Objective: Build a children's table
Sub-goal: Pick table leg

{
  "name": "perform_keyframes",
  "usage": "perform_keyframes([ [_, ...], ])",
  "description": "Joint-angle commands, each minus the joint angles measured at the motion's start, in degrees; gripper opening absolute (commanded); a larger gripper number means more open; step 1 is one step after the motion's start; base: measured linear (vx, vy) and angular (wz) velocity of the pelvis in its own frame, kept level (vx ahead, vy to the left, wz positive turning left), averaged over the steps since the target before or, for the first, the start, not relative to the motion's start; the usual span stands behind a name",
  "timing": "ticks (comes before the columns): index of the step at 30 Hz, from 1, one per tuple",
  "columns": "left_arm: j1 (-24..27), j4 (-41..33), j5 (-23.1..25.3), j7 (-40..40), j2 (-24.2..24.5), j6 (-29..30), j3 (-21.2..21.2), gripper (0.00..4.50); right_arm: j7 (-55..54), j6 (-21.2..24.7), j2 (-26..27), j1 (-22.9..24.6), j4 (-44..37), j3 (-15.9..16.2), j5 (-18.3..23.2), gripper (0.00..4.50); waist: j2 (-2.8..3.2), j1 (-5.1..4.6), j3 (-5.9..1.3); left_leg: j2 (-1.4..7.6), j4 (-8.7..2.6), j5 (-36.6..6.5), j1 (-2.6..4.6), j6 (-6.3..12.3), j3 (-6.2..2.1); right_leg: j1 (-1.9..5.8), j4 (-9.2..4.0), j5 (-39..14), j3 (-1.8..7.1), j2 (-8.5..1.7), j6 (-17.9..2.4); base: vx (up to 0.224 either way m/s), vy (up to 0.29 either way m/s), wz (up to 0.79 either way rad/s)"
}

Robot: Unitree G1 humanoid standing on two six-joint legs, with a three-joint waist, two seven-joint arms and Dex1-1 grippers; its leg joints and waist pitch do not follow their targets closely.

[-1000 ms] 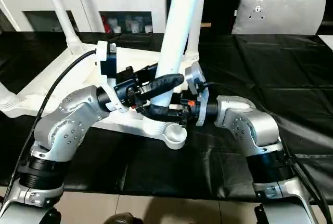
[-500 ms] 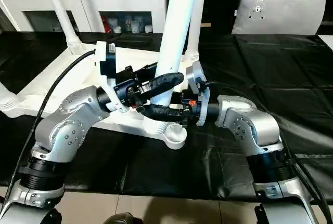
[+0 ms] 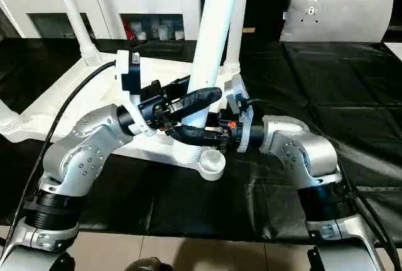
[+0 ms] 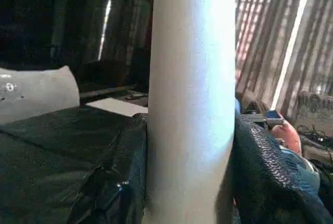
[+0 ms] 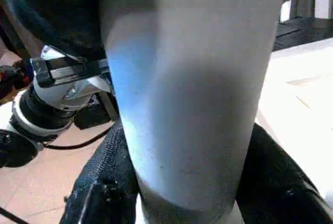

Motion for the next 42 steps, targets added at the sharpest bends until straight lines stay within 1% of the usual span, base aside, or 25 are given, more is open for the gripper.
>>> perform_keyframes([
  [1,0.5,-1.4,-0.4,-0.1,-0.3,0.8,-0.8,2.57,-3.3,2.2,0.9,-1.3,1.4,-1.1,0.0,1.95,-1.16,-0.11,-4.36,5.93,-3.88,-4.0,1.00,3.95,-2.55,2.96,-3.97,-16.4,4.69,-7.00,-4.3,0.000,0.000,0.00],
  [4,1.1,-2.7,-1.5,-0.6,-0.9,1.8,-1.6,2.70,-4.7,2.6,1.7,-0.9,1.0,-1.0,-0.2,1.94,-1.15,-0.26,-4.39,6.05,-3.95,-4.2,1.01,3.74,-2.69,2.95,-3.96,-16.0,4.71,-7.03,-4.1,0.000,0.000,0.00],
  [5,1.5,-3.6,-1.8,-0.8,-1.3,1.9,-2.3,2.87,-6.0,2.5,2.5,-0.6,1.1,-0.8,-0.6,1.94,-0.91,-0.25,-4.44,6.11,-3.94,-4.2,1.06,3.59,-2.73,2.92,-3.85,-15.6,4.72,-7.02,-4.3,0.000,0.000,0.00],
  [7,2.0,-4.3,-1.6,-0.7,-1.9,1.8,-3.4,3.02,-7.8,2.4,3.6,-0.2,1.2,-0.7,-1.1,1.93,-0.77,-0.29,-4.39,6.18,-4.02,-4.6,1.08,3.40,-2.78,2.85,-3.83,-15.1,4.74,-7.00,-4.5,0.000,0.000,0.00],
  [10,2.4,-4.8,-1.6,-1.5,-2.0,2.1,-4.8,3.16,-8.9,2.3,4.6,0.0,1.2,-0.6,-1.3,1.93,-0.74,-0.32,-4.39,6.07,-4.03,-5.3,1.09,2.95,-2.68,2.90,-3.96,-15.3,4.80,-7.11,-4.6,0.000,0.000,0.00],
  [14,2.5,-5.0,-1.5,-1.3,-2.8,2.2,-4.6,3.47,-10.2,2.5,5.6,0.3,1.7,-0.9,-1.6,1.93,-0.91,-0.35,-4.29,6.15,-4.19,-5.7,1.12,2.59,-2.75,2.92,-3.97,-15.9,4.78,-7.04,-4.2,0.000,0.000,0.00],
  [15,2.4,-5.2,-2.3,-1.1,-3.3,2.3,-3.9,3.68,-10.8,2.4,6.0,0.6,1.8,-1.0,-1.7,1.93,-1.05,-0.39,-4.30,6.02,-4.15,-5.7,1.08,2.51,-2.69,3.00,-4.02,-16.2,4.82,-7.17,-4.1,0.000,0.000,0.00],
  [19,2.4,-5.4,-4.6,0.0,-4.8,2.3,-1.5,3.87,-11.7,1.0,7.1,1.2,1.8,-2.1,-1.3,1.93,-0.99,-0.34,-4.28,6.09,-4.12,-5.4,1.06,2.41,-2.63,2.97,-4.12,-16.7,4.84,-7.30,-4.0,0.000,0.000,0.00],
  [20,2.5,-5.7,-6.8,1.0,-6.1,2.4,0.4,3.90,-12.5,0.3,7.8,1.8,1.5,-2.8,-1.0,1.93,-0.80,-0.34,-4.33,6.15,-4.14,-5.6,1.14,2.30,-2.70,2.94,-4.12,-16.4,4.78,-7.21,-4.2,0.000,0.000,0.00],
  [22,2.5,-5.8,-7.7,1.3,-6.5,2.5,1.1,3.92,-12.7,0.2,8.0,2.1,1.3,-2.9,-0.9,1.93,-0.87,-0.39,-4.33,6.27,-4.21,-5.6,1.08,2.29,-2.79,2.96,-3.98,-15.5,4.80,-7.19,-4.6,0.000,0.000,0.00],
  [24,2.6,-5.9,-9.9,3.8,-8.3,2.5,3.5,3.92,-13.8,-1.7,8.8,3.1,1.2,-3.1,-1.7,1.93,-0.89,-0.40,-4.32,6.18,-4.12,-5.7,1.11,2.35,-2.60,2.88,-4.06,-15.1,4.91,-7.28,-4.8,0.000,0.000,0.00],
  [25,2.3,-5.5,-11.4,6.7,-9.8,2.2,5.9,3.92,-16.2,-4.2,10.2,3.8,1.2,-3.8,-2.5,1.93,-0.67,-0.37,-4.27,6.16,-4.15,-5.8,1.00,2.24,-2.66,2.93,-4.05,-15.3,4.87,-7.29,-5.0,0.000,0.000,0.00],
  [26,2.3,-5.5,-11.5,6.9,-9.9,2.2,6.0,3.92,-16.4,-4.3,10.3,3.8,1.2,-3.9,-2.5,1.93,-0.76,-0.43,-4.28,6.39,-4.26,-6.1,1.02,1.50,-2.72,2.93,-4.13,-15.5,4.91,-7.48,-5.3,0.000,0.000,0.00],
  [28,2.1,-5.1,-11.7,7.9,-10.2,2.0,7.2,3.92,-18.1,-5.2,11.1,4.1,1.1,-4.6,-2.8,1.92,-0.76,-0.41,-4.29,6.26,-4.33,-6.4,1.08,1.42,-2.77,2.94,-4.02,-15.0,4.88,-7.18,-5.3,0.000,0.000,0.00],
  [29,2.0,-4.8,-11.4,8.3,-10.1,1.8,7.7,3.92,-19.5,-5.0,11.5,4.1,1.0,-4.9,-3.2,1.92,-0.54,-0.40,-4.24,6.20,-4.30,-6.5,1.00,1.44,-2.76,2.99,-3.98,-15.1,4.92,-7.24,-5.3,0.000,0.000,0.00],
  [32,1.8,-3.9,-9.5,10.4,-10.0,0.6,9.2,3.92,-22.6,-6.1,11.6,4.3,1.3,-3.8,-6.4,1.91,-1.20,-0.77,-4.09,5.65,-4.32,-7.1,0.95,1.42,-2.59,3.17,-4.53,-18.5,4.74,-7.20,-3.0,0.000,0.000,0.00],
  [33,1.6,-3.4,-8.9,11.4,-9.9,0.2,9.7,3.92,-22.6,-5.3,11.4,4.4,1.0,-3.3,-6.5,1.91,-1.08,-0.86,-4.03,5.60,-4.35,-6.8,0.91,1.54,-2.64,3.15,-4.55,-18.8,4.71,-7.09,-2.7,0.000,0.000,0.00],
  [34,1.0,-2.3,-7.6,13.3,-10.0,-0.8,10.2,3.92,-23.0,-6.0,11.5,4.5,0.8,-2.9,-6.9,1.91,-1.36,-1.08,-3.96,5.60,-4.41,-7.0,0.92,1.81,-2.62,3.15,-4.76,-19.6,4.65,-6.97,-2.1,0.000,0.000,0.00],
  [35,0.1,-0.7,-5.6,15.8,-10.0,-1.8,10.7,3.92,-22.9,-7.0,11.6,4.6,0.7,-2.4,-7.5,1.91,-1.38,-1.18,-4.00,5.55,-4.36,-6.8,0.91,1.98,-2.64,3.11,-4.71,-19.8,4.63,-6.96,-1.7,0.000,0.000,0.00],
  [36,0.1,-0.7,-5.6,15.8,-10.0,-1.8,10.7,3.92,-22.9,-7.0,11.6,4.6,0.7,-2.4,-7.5,1.91,-1.24,-1.28,-3.93,5.51,-4.40,-7.0,0.93,2.05,-2.68,3.02,-4.79,-20.1,4.54,-6.80,-1.4,0.000,0.000,0.00],
  [37,-1.3,2.4,-0.4,19.3,-9.5,-4.8,10.3,3.92,-22.1,-8.2,11.6,4.7,0.6,-1.6,-8.1,1.91,-1.30,-1.49,-3.94,5.51,-4.43,-7.4,0.98,2.26,-2.74,3.03,-4.96,-20.5,4.47,-6.81,-0.8,0.000,0.000,0.00],
  [38,-1.8,3.6,1.5,20.5,-9.3,-6.3,10.0,3.92,-21.8,-8.7,11.6,4.8,0.6,-1.3,-8.3,1.91,-1.52,-1.66,-3.97,5.60,-4.48,-7.5,0.96,2.34,-2.86,3.06,-4.93,-20.4,4.48,-6.85,-0.1,0.000,0.000,0.00],
  [39,-2.6,5.4,4.2,21.7,-8.4,-7.2,9.0,3.92,-21.7,-9.2,11.6,4.8,0.9,-0.7,-9.1,1.91,-1.42,-1.68,-3.95,5.59,-4.50,-7.5,0.98,2.42,-2.90,2.98,-4.96,-20.4,4.47,-6.85,0.1,0.000,0.000,0.00],
  [40,-3.2,6.6,5.9,22.5,-7.8,-7.6,8.2,3.92,-21.8,-9.6,11.5,4.8,1.2,-0.2,-9.6,1.91,-1.49,-1.67,-4.05,5.56,-4.49,-7.3,1.02,2.42,-2.97,2.96,-4.86,-20.0,4.52,-6.88,0.6,0.000,0.000,0.00],
  [42,-3.5,7.5,7.1,22.4,-7.3,-8.1,7.4,3.92,-21.8,-10.3,11.5,4.8,1.5,0.4,-10.6,1.91,-1.38,-1.67,-4.17,5.72,-4.44,-6.3,0.95,2.58,-2.98,3.00,-4.61,-18.1,4.61,-7.08,-0.1,0.000,0.000,0.00],
])
